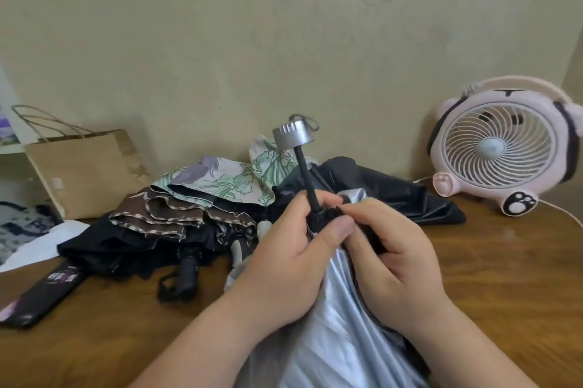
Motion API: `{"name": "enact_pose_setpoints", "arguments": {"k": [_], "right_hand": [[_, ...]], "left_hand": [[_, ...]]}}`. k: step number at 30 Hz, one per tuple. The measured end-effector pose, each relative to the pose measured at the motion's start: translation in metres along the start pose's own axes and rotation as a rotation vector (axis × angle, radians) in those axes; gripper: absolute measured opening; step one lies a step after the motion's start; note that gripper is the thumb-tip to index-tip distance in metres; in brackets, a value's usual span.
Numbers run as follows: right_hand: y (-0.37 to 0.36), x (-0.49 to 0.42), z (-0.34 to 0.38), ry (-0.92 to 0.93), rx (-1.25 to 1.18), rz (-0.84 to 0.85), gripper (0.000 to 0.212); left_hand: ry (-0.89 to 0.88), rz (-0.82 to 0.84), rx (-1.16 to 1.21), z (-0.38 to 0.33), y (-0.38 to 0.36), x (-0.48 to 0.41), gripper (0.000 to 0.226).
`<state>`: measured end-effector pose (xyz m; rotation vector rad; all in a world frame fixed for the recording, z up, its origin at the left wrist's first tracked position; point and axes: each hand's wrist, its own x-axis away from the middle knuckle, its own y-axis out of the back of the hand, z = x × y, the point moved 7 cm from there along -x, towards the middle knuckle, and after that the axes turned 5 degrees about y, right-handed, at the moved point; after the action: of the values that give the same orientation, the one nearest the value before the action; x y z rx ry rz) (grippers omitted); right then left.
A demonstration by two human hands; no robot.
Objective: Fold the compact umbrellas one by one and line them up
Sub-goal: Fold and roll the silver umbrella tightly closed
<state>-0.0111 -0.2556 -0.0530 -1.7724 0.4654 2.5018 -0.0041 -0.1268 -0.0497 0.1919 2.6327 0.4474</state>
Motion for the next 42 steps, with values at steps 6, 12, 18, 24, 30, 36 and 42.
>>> {"name": "enact_pose_setpoints", "arguments": {"k": [6,12,18,24,30,36,42], "right_hand": [[-0.002,-0.023,0.018,0.061,0.112,-0.051,0.024],[-0.016,-0.014,0.004,-0.103,-0.054,0.014,0.022],[-0.011,-0.032,0.010,-0.216,-0.164,0.146,0.007],[-0.013,-0.058,0.009,-0.550,-0.303,0.529,0.013],[-0.007,-0.076,0.000,-0.585,-0.018,0.567,0.044],[-0.011,-0.071,-0.007,-0.616,-0.077,0.679,0.039],[0.000,-0.077,-0.018,-0.562,-0.101,0.598,0.037]], "left_hand": [[-0.104,-0.060,0.027,-0.017,0.020,-0.013,0.024],[0.060,-0.003,0.106,0.019,0.032,-0.001,0.056],[0.093,0.099,0.315,0.024,0.034,-0.004,0.038],[0.071,0.304,0.154,0.007,0.020,-0.023,0.035],[-0.011,0.273,0.115,0.003,0.010,-0.024,0.016],[-0.025,0.163,-0.014,0.012,0.019,-0.028,0.022],[0.079,0.062,0.124,0.021,0.026,-0.037,0.032]]}}
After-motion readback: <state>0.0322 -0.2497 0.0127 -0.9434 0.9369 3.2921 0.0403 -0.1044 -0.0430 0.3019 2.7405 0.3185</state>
